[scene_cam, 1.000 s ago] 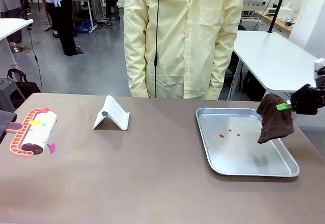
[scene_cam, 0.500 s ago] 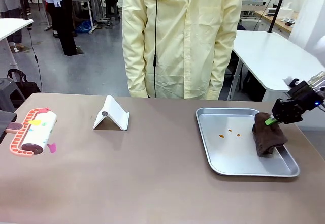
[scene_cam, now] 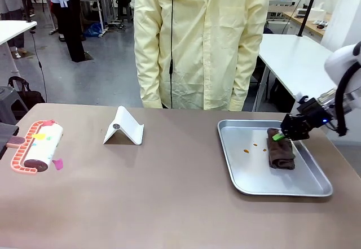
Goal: Clean the surface of the table.
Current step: Clean the area not pointed to by the person.
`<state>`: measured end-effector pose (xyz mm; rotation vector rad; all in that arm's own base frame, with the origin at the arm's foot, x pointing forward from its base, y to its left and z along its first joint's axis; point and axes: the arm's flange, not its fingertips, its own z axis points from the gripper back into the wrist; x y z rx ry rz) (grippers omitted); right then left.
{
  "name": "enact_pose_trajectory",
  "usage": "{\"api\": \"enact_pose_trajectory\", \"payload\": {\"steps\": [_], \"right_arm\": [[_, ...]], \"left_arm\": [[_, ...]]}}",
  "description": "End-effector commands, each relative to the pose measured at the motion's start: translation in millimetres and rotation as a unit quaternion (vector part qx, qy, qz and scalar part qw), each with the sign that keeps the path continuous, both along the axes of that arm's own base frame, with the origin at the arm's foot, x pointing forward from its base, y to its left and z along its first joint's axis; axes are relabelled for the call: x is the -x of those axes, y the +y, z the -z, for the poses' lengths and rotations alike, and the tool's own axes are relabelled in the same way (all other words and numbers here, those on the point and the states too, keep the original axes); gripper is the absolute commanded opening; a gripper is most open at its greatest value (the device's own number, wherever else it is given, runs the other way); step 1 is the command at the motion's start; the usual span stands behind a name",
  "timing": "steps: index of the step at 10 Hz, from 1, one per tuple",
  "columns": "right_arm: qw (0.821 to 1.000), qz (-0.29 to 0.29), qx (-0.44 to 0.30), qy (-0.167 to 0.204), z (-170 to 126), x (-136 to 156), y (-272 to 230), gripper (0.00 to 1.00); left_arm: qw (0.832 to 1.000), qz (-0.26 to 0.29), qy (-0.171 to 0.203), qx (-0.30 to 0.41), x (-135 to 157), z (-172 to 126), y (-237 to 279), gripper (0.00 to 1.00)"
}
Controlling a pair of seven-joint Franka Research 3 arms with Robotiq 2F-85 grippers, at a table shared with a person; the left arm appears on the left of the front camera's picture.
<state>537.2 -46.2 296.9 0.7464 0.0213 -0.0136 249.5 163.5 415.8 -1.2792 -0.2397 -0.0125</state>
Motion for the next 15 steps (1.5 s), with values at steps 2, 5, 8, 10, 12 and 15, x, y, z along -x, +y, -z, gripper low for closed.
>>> {"api": "enact_pose_trajectory", "payload": {"steps": [2, 5, 8, 10, 12, 15], "right_arm": [[0.997, -0.059, -0.045, 0.007, 15.7, -14.5, 37.6, 0.08], [0.992, -0.113, -0.063, 0.002, 18.1, -12.7, 75.5, 0.08], [0.982, -0.175, -0.062, 0.021, 36.2, -7.3, 119.5, 0.08], [0.979, -0.193, -0.053, 0.028, 40.6, -5.1, 130.3, 0.08], [0.982, -0.18, -0.049, 0.023, 36.6, -6.5, 123.1, 0.08], [0.99, -0.126, -0.065, 0.004, 26.2, -7.6, 86.2, 0.08]], "left_arm": [[1.0, 0.001, -0.002, 0.002, 0.8, -2.0, 0.2, 0.22], [1.0, 0.001, -0.002, 0.002, 0.8, -2.0, 0.2, 0.22], [1.0, 0.001, -0.002, 0.002, 0.8, -2.0, 0.2, 0.22], [1.0, 0.001, -0.002, 0.002, 0.8, -2.0, 0.2, 0.22], [1.0, 0.001, -0.002, 0.002, 0.8, -2.0, 0.2, 0.22], [1.0, 0.001, -0.002, 0.002, 0.8, -2.0, 0.2, 0.22]]}}
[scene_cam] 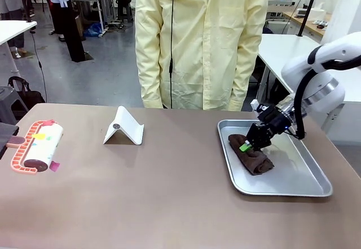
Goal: Clean the surface of the table.
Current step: Clean the area not pointed to by the person.
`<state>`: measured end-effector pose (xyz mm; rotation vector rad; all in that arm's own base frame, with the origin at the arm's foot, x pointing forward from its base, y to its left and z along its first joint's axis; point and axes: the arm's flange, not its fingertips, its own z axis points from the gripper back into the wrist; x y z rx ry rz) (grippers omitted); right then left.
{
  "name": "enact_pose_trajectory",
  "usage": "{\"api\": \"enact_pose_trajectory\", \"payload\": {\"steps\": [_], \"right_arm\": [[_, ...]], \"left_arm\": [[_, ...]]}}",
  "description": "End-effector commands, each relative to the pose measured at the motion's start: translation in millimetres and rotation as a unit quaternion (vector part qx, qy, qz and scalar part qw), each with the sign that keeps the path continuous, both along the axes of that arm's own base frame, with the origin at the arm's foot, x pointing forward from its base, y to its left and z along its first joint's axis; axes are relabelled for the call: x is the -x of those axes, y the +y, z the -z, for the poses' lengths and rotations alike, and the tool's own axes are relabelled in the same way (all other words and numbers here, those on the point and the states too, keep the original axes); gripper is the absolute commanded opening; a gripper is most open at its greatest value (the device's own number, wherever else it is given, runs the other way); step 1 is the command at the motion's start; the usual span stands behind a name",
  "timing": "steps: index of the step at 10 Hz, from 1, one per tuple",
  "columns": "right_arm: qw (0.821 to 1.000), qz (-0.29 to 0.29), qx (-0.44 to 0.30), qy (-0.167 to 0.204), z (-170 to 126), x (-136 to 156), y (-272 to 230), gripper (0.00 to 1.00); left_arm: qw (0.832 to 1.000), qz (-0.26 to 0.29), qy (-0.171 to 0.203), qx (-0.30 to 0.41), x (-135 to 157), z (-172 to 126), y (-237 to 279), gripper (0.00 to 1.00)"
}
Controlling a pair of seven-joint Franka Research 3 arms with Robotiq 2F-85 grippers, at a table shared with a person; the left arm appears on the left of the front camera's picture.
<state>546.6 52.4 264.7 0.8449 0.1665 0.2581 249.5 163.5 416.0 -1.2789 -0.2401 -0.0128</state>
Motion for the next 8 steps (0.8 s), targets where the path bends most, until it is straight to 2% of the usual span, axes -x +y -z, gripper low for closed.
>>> {"api": "enact_pose_trajectory", "payload": {"steps": [1, 5, 8], "right_arm": [[0.999, 0.049, -0.017, -0.012, -8.2, 3.2, -31.4, 0.08], [0.992, 0.12, -0.03, -0.023, -14.1, 17.5, -82.5, 0.08], [0.987, 0.131, -0.084, -0.04, -22.1, 32.8, -105.0, 0.08]], "left_arm": [[1.0, 0.001, -0.002, 0.002, 0.8, -1.9, 0.2, 0.22], [1.0, 0.001, -0.002, 0.002, 0.8, -1.9, 0.2, 0.22], [1.0, 0.001, -0.002, 0.002, 0.8, -1.9, 0.2, 0.22]]}}
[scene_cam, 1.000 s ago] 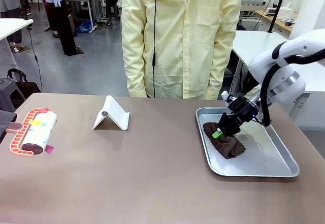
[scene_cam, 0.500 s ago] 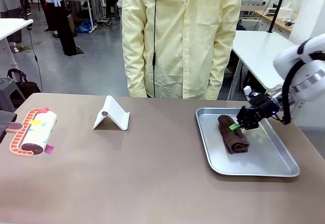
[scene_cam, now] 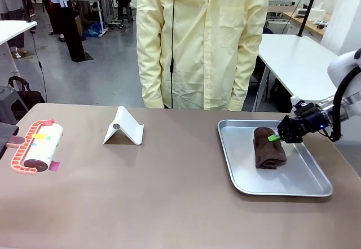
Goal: Clean the surface of the table.
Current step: Clean the area not pointed to by the person.
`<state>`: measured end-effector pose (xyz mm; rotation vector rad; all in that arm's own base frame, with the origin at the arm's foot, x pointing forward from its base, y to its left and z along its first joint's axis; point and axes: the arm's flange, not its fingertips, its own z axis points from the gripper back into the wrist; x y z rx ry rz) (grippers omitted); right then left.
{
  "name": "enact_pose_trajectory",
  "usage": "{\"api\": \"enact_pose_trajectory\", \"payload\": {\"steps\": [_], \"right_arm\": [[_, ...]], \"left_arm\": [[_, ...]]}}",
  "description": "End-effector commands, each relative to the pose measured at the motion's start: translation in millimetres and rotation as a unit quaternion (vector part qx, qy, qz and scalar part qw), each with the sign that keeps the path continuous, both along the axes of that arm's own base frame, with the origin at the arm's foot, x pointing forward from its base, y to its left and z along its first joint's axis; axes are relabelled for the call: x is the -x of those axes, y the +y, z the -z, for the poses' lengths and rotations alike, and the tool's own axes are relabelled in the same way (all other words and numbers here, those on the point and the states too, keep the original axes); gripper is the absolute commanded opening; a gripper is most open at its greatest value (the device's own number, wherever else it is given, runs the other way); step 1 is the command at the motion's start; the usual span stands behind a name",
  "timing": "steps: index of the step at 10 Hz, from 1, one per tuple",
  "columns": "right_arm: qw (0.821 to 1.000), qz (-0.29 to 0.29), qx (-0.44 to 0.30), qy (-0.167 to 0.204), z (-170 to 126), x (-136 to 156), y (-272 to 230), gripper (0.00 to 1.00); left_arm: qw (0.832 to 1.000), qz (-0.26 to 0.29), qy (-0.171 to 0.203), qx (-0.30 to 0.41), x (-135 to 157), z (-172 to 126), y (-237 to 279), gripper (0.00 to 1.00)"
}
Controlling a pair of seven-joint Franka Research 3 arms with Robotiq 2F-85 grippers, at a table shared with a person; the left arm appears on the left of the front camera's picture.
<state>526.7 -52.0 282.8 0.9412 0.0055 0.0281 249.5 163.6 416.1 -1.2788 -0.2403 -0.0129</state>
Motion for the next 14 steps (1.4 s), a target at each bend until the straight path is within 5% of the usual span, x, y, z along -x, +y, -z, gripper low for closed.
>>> {"api": "enact_pose_trajectory", "payload": {"steps": [1, 5, 7, 11, 14], "right_arm": [[0.996, -0.018, -0.083, -0.038, -8.9, 21.2, -8.0, 0.08], [0.939, -0.117, -0.303, -0.109, -37.1, 68.1, -46.6, 0.08], [0.911, -0.152, -0.367, -0.111, -45.8, 88.9, -60.4, 0.08], [0.92, -0.128, -0.355, -0.106, -60.9, 131.5, -65.0, 0.08], [0.915, -0.135, -0.368, -0.097, -52.7, 117.5, -68.1, 0.08]], "left_arm": [[1.0, 0.001, -0.002, 0.002, 0.8, -1.8, 0.1, 0.22], [1.0, 0.001, -0.002, 0.002, 0.8, -1.8, 0.1, 0.22], [1.0, 0.001, -0.002, 0.002, 0.8, -1.8, 0.1, 0.22], [1.0, 0.001, -0.002, 0.002, 0.8, -1.8, 0.1, 0.22], [1.0, 0.001, -0.002, 0.002, 0.8, -1.8, 0.1, 0.22]]}}
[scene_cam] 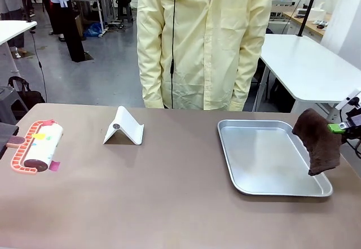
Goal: Clean the surface of the table.
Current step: Clean the area not pointed to by the person, then return the Lint Roller and towel to their original positions.
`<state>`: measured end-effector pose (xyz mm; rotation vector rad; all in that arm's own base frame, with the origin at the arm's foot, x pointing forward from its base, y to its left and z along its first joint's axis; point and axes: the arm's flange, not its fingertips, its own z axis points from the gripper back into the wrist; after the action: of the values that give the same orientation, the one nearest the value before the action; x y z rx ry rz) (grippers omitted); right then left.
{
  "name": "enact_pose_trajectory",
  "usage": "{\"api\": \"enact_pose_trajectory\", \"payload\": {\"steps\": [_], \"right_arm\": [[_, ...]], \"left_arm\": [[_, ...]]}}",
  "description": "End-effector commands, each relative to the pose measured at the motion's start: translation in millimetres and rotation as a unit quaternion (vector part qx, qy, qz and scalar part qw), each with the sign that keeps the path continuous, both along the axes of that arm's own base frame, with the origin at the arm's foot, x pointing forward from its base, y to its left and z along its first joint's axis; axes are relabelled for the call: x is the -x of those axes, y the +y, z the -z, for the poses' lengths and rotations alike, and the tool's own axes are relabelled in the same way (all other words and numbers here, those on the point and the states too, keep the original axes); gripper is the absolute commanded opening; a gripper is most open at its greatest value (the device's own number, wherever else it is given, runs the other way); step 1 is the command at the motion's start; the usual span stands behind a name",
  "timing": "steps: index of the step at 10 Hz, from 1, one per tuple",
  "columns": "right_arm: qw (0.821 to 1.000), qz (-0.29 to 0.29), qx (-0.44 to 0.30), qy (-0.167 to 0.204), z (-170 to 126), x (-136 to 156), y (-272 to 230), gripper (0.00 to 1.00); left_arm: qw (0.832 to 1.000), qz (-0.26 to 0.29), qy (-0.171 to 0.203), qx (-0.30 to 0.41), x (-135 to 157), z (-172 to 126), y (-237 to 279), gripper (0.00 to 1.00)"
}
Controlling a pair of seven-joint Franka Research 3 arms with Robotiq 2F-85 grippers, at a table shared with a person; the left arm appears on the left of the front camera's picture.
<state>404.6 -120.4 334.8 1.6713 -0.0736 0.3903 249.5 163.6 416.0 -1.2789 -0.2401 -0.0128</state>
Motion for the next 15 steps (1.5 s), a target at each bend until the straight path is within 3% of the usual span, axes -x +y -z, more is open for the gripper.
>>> {"api": "enact_pose_trajectory", "payload": {"steps": [1, 11, 12, 13, 14, 15], "right_arm": [[1.0, -0.009, -0.006, 0.0, -0.7, -4.7, 0.3, 0.08], [1.0, -0.004, -0.001, 0.003, 3.3, -3.5, 0.9, 0.08], [1.0, 0.006, -0.015, -0.023, -0.9, -1.7, 2.5, 0.08], [0.999, 0.015, 0.0, -0.04, -14.5, -17.2, 20.4, 0.08], [0.998, 0.013, 0.017, -0.056, -28.2, -35.8, 44.9, 0.08], [0.998, -0.019, 0.033, -0.058, -39.7, -57.5, 77.0, 0.08]], "left_arm": [[1.0, 0.001, -0.002, 0.002, 0.8, -1.8, 0.1, 0.22], [1.0, 0.0, 0.0, 0.0, 0.0, 0.0, 0.0, 0.22], [1.0, 0.009, -0.005, 0.009, -12.4, -8.9, -7.2, 0.22], [1.0, -0.011, 0.006, -0.019, -37.8, -24.2, -18.1, 0.22], [0.999, -0.021, -0.012, -0.044, -54.7, -41.4, -26.8, 0.22], [0.998, -0.021, -0.016, -0.057, -69.2, -58.7, -38.9, 0.22]]}}
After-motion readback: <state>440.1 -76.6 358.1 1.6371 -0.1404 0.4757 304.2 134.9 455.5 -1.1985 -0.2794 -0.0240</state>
